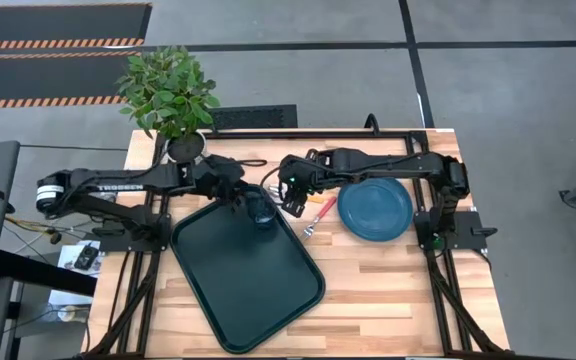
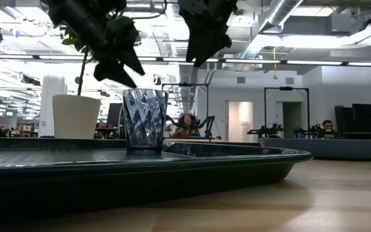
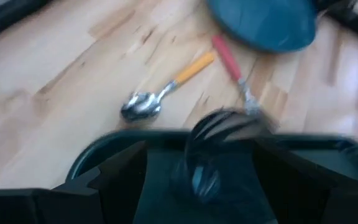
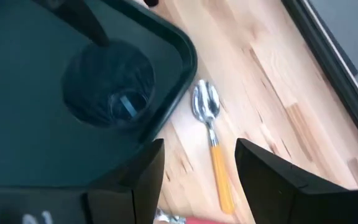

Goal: Pick and place plate/cup/fork/spoon on tray
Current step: Put the blue cup on the black tray

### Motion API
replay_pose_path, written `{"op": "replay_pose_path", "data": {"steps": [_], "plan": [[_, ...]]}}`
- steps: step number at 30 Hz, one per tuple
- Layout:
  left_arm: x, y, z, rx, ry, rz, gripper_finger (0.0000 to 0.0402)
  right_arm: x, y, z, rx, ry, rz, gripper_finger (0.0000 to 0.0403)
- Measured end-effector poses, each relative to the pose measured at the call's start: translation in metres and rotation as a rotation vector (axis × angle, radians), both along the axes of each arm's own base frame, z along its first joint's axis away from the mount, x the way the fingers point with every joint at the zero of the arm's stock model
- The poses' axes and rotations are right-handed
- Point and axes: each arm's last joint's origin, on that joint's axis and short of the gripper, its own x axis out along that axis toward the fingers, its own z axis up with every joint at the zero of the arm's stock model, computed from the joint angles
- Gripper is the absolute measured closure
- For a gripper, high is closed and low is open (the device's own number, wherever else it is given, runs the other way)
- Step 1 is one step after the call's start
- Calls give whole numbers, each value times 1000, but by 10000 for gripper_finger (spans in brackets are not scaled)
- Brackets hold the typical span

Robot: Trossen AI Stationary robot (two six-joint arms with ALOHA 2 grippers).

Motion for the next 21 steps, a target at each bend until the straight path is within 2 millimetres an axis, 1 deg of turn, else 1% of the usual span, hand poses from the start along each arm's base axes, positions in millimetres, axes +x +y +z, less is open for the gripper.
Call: {"op": "replay_pose_path", "data": {"steps": [7, 15, 18, 21], "plan": [[10, 3, -17, 6, 80, -17, 125, 0, 12, -4, -10, 26, 9, 182], [19, 7, -39, 30, 185, 6, 127, 0, 15, -4, -31, 28, -1, 182], [21, 8, -44, 26, 202, 7, 149, 0, 16, -4, -31, 28, 3, 182], [21, 9, -43, 41, 205, 31, 194, 0, 18, -4, -48, 29, -2, 182]]}}
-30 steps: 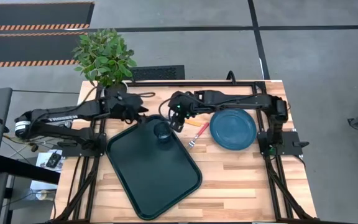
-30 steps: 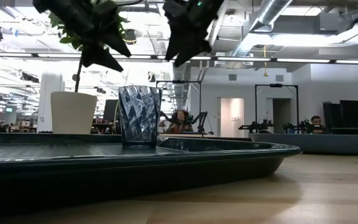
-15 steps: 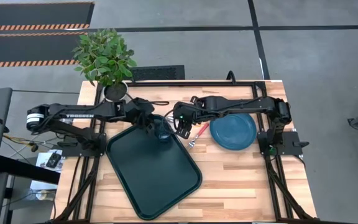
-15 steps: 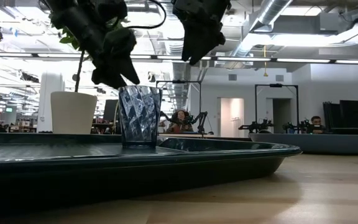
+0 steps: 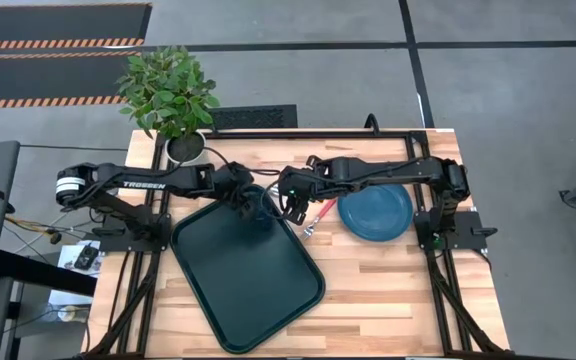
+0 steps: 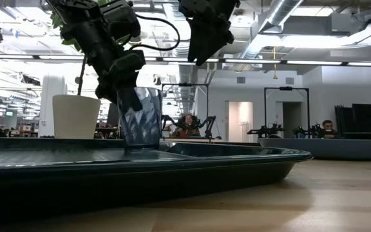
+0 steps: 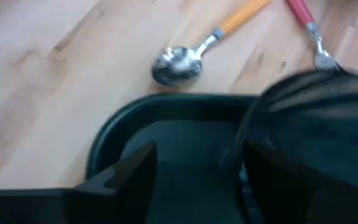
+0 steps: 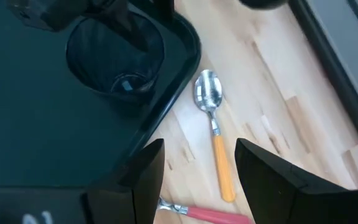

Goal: Pick and place plate/cup/fork/spoon on tray
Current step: Put the blue cup on the black tray

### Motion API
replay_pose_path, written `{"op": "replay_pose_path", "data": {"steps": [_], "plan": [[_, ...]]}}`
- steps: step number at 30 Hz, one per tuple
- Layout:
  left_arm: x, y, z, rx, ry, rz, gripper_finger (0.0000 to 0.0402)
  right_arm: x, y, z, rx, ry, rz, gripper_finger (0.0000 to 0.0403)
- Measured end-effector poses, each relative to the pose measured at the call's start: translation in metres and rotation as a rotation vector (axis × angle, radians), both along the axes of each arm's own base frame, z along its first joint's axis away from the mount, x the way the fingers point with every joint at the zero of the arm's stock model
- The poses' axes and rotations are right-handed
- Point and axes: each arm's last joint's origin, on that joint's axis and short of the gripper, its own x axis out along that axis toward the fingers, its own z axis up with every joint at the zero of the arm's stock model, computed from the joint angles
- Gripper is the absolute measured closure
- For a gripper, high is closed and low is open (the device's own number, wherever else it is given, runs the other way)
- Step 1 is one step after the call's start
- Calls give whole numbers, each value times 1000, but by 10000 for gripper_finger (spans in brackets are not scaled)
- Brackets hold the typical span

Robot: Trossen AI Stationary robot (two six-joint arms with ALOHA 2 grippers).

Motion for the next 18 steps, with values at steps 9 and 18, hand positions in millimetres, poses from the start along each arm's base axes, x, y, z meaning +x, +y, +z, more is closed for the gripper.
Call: {"op": "replay_pose_path", "data": {"steps": [9, 18], "plan": [[-2, 0, 2, 22, 8, 12, 370, 0, -1, 0, -3, 4, -3, 182], [-9, 17, 2, 35, 41, 83, 391, -2, -1, -1, -3, 20, -3, 182]]}}
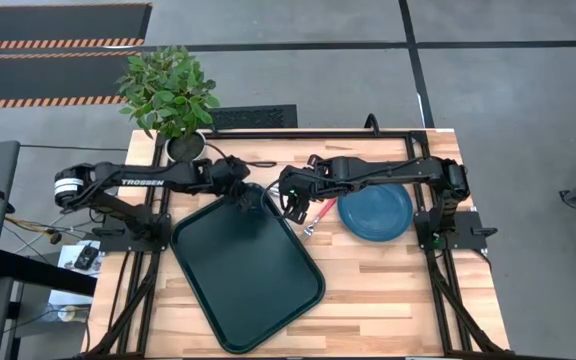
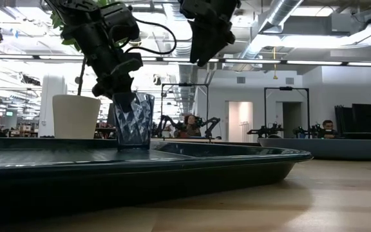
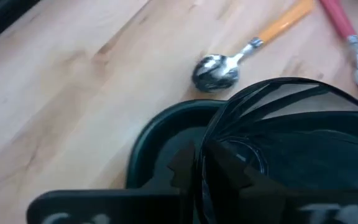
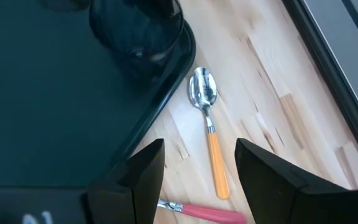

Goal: Pick and place plate/cup/fork/spoon on tray
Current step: Put the blue cup on the black tray

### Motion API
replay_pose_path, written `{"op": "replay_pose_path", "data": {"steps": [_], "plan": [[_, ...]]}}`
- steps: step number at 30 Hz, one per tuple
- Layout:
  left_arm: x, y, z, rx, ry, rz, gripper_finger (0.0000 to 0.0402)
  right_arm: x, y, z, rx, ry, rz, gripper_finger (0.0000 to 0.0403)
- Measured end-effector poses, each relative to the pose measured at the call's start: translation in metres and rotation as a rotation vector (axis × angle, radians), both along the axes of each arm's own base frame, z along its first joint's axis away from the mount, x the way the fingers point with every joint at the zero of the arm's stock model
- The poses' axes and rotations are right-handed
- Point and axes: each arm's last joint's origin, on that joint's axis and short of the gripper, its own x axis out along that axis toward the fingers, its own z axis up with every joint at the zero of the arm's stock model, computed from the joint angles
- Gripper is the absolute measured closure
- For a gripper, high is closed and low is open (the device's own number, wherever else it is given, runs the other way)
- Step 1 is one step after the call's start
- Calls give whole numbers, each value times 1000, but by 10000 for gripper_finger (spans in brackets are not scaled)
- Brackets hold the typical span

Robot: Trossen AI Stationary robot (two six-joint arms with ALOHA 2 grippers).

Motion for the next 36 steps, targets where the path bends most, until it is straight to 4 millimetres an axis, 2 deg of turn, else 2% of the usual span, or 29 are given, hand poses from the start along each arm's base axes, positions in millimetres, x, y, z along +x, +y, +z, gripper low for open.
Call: {"op": "replay_pose_path", "data": {"steps": [8, 16, 23, 28, 36], "plan": [[-6, 14, -1, -1, 15, 52, 388, 0, 0, 0, 0, 6, 0, 182], [-8, 15, -1, 45, 50, 71, 393, 0, 0, 0, 0, 6, 0, 182], [-10, 15, -3, 71, 87, 76, 370, 0, 0, 0, 2, 6, 1, 182], [-12, 14, -6, 88, 126, 65, 339, 0, 1, -1, 4, 7, 4, 182], [-11, 14, -6, 89, 126, 57, 239, -1, 3, -1, 3, 12, 15, 182]]}}
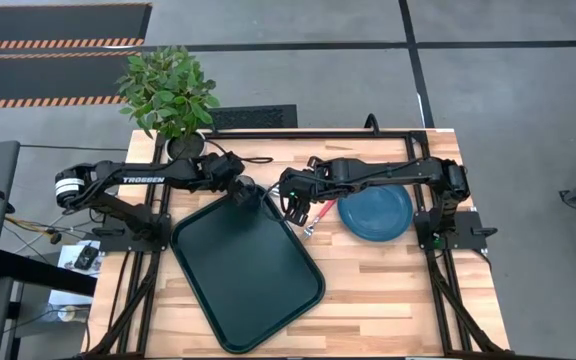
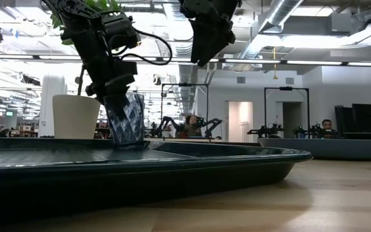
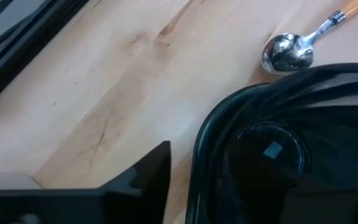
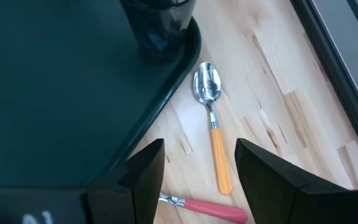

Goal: Pick and place plate/cup/fork/spoon on tray
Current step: Put the blue cup on the black tray, then put the blue plate on the black tray at the bottom of the blue cup

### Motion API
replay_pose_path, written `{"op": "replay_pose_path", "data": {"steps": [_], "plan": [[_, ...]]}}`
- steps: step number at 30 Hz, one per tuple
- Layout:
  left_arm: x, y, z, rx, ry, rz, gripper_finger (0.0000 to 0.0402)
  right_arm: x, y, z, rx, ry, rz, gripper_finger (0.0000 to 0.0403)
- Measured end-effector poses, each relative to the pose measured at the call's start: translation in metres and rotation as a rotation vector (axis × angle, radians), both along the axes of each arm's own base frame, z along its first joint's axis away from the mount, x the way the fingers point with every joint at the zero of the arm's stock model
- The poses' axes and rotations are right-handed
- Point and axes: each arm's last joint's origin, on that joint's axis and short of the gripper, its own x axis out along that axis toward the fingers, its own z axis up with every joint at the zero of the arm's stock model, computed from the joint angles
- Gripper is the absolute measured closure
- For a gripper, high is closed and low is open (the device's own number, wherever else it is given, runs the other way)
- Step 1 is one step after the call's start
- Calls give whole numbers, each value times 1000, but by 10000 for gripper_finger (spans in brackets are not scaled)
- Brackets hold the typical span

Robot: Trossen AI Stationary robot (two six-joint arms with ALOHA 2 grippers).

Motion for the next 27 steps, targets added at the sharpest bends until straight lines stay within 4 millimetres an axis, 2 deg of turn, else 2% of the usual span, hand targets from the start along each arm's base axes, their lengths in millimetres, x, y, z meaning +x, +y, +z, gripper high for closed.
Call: {"op": "replay_pose_path", "data": {"steps": [6, 10, 15, 23, 27], "plan": [[1, -1, 1, -23, -14, -16, 183, 0, 0, 1, 1, -3, -2, 182], [3, 0, 10, -31, -10, -26, 161, -5, 0, 13, 3, -48, -5, 182], [8, 2, 24, -13, -18, -48, 150, -22, 3, 36, 12, -109, -23, 182], [15, 5, 46, 22, -42, -61, 152, -60, 22, 83, -9, -264, -16, 182], [15, 5, 50, 20, -46, -63, 152, -79, 32, 95, -49, -275, -50, 182]]}}
